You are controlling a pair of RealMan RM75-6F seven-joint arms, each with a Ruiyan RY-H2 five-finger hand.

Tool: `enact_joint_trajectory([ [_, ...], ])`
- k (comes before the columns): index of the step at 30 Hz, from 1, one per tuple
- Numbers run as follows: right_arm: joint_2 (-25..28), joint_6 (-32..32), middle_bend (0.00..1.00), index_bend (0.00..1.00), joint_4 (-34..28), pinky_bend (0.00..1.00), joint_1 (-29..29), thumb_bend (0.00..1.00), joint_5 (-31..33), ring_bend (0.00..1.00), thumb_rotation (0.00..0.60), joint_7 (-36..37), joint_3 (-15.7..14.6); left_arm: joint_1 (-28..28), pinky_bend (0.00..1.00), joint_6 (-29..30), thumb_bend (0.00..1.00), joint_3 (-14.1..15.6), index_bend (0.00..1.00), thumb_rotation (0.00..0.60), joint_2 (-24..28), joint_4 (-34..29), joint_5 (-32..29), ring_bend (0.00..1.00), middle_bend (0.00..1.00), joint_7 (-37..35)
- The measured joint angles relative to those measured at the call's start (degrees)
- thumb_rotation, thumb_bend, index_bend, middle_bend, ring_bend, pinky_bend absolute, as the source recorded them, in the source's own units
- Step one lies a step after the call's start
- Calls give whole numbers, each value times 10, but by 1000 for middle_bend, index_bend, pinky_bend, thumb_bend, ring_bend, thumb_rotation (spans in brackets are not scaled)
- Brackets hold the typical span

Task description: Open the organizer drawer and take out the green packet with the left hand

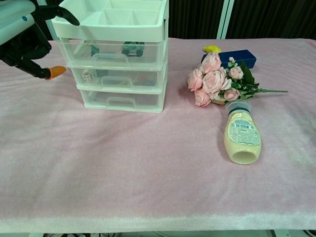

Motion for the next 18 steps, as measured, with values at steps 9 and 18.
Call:
enact_joint_trajectory([
  [9, 0, 0, 0, 0, 0, 121, 0, 45, 0, 0, 600, 0, 0, -5, 979, -14, 299, -10, 214, 600, -6, -2, -42, 871, 939, 18],
  [18, 1, 0, 0, 0, -1, 121, 0, 45, 0, 0, 600, 1, 0, -8, 979, -17, 300, -10, 217, 600, -11, 1, -51, 871, 940, 18],
])
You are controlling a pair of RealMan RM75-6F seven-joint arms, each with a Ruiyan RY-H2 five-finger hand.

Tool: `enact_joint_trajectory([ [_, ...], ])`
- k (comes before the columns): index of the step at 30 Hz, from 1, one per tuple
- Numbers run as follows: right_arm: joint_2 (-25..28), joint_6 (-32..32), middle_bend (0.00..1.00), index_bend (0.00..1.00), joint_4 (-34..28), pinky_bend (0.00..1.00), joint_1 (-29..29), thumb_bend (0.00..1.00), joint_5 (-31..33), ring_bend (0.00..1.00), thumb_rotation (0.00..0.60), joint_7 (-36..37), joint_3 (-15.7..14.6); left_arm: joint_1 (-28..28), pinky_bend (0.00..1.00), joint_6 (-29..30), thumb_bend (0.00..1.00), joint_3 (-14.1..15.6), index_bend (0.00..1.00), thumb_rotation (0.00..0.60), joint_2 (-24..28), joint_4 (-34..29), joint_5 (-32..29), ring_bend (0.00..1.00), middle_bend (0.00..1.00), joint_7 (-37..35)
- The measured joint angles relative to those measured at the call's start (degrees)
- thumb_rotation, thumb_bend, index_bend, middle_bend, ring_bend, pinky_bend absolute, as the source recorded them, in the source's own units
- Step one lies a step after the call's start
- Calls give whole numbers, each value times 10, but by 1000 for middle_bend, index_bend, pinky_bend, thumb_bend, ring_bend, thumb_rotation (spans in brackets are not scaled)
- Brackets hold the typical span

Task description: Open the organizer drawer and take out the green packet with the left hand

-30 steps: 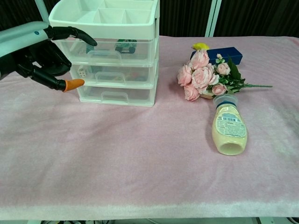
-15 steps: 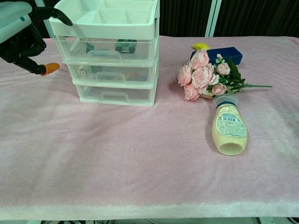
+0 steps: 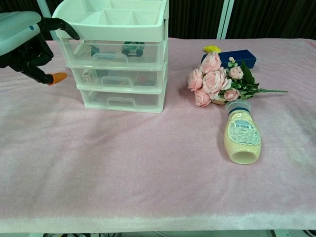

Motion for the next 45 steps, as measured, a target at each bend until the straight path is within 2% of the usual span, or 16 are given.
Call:
enact_joint_trajectory([
  [6, 0, 0, 0, 0, 0, 121, 0, 45, 0, 0, 600, -1, 0, -4, 982, -7, 299, -3, 268, 600, -3, 3, -16, 875, 947, 4],
  [14, 0, 0, 0, 0, 0, 121, 0, 46, 1, 0, 600, -1, 0, -11, 996, -15, 300, -10, 435, 600, -6, -3, -36, 889, 961, 1],
  [17, 0, -1, 0, 0, -1, 121, 0, 45, 1, 0, 600, 0, 0, -11, 997, -14, 300, -11, 464, 600, -5, -5, -35, 891, 965, -3],
  [25, 0, 0, 0, 0, -1, 121, 0, 45, 0, 0, 600, -1, 0, -11, 997, -15, 299, -10, 478, 600, 5, -23, -39, 892, 967, -13],
  [37, 1, 0, 0, 0, 2, 121, 0, 45, 8, 0, 600, 3, 5, 1, 997, -9, 300, 10, 493, 600, 27, -59, -29, 892, 966, -20],
  [45, 0, 0, 0, 0, 1, 121, 0, 45, 7, 0, 600, 0, 5, 14, 997, 2, 300, 32, 499, 600, 43, -84, 0, 892, 966, -30],
])
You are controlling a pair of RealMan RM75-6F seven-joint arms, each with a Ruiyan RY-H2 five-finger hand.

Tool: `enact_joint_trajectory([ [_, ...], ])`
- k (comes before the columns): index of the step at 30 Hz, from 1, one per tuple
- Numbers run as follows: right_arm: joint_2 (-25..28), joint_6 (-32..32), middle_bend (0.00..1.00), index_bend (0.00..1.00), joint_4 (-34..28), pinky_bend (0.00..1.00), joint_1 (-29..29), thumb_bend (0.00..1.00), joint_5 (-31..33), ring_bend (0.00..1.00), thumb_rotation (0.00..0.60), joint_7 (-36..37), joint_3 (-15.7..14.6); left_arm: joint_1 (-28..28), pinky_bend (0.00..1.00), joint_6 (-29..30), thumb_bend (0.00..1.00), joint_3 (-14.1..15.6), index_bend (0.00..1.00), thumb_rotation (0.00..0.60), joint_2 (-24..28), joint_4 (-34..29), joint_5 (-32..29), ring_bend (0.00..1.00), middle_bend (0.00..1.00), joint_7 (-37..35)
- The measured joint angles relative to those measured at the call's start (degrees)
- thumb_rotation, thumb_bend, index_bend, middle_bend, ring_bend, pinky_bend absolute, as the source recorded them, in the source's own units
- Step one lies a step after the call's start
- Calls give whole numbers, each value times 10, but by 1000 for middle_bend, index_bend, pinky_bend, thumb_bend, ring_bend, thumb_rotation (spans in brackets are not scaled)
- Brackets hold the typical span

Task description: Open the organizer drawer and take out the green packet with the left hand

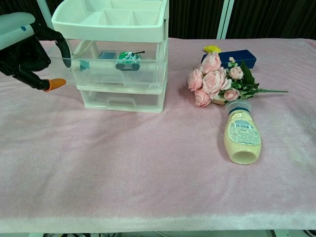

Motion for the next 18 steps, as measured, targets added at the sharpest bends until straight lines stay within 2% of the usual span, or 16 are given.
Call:
enact_joint_trajectory([
  [9, 0, 0, 0, 0, 0, 121, 0, 45, 1, 0, 600, 1, 1, 19, 997, 10, 300, 29, 503, 600, 15, -16, 27, 892, 966, -7],
  [18, 0, 0, 0, 0, -1, 121, 0, 45, 1, 0, 600, 1, 1, 28, 997, 16, 300, 38, 504, 600, 22, -24, 42, 892, 966, -16],
])
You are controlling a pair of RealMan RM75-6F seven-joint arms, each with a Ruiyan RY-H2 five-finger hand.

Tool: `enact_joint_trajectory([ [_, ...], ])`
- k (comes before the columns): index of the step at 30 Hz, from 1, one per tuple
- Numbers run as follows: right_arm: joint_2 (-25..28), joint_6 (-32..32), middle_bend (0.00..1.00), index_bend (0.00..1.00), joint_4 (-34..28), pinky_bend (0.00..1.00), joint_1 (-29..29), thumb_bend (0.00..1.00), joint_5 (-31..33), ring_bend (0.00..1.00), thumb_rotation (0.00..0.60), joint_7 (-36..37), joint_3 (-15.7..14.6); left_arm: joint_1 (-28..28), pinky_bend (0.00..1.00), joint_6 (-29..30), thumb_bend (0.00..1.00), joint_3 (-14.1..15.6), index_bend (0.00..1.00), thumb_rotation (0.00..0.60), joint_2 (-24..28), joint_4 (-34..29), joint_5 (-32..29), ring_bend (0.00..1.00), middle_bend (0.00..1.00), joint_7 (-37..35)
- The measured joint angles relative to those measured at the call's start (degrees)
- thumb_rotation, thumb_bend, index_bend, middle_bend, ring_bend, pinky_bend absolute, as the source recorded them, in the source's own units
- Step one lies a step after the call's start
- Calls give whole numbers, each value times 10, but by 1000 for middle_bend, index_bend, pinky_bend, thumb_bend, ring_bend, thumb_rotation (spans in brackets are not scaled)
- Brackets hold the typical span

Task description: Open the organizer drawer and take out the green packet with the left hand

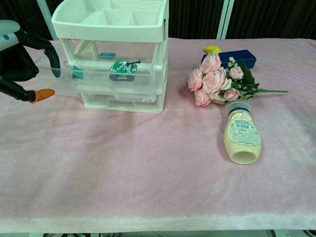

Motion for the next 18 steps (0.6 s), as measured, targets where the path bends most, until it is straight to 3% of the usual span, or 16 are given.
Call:
enact_joint_trajectory([
  [4, 0, 0, 0, 0, 0, 121, 0, 45, 0, 0, 600, 1, 0, 2, 997, 0, 299, 2, 485, 600, 2, -2, 4, 892, 966, -2],
  [10, 0, 0, 0, 0, -1, 121, 0, 45, 1, 0, 600, 1, 0, 5, 997, 0, 175, 2, 269, 600, 3, -3, 7, 891, 965, -3],
  [18, 0, -1, 0, 0, -2, 121, 0, 46, 0, 0, 600, 0, 0, 6, 997, 3, 156, -5, 238, 600, 5, -5, 12, 891, 965, -7],
])
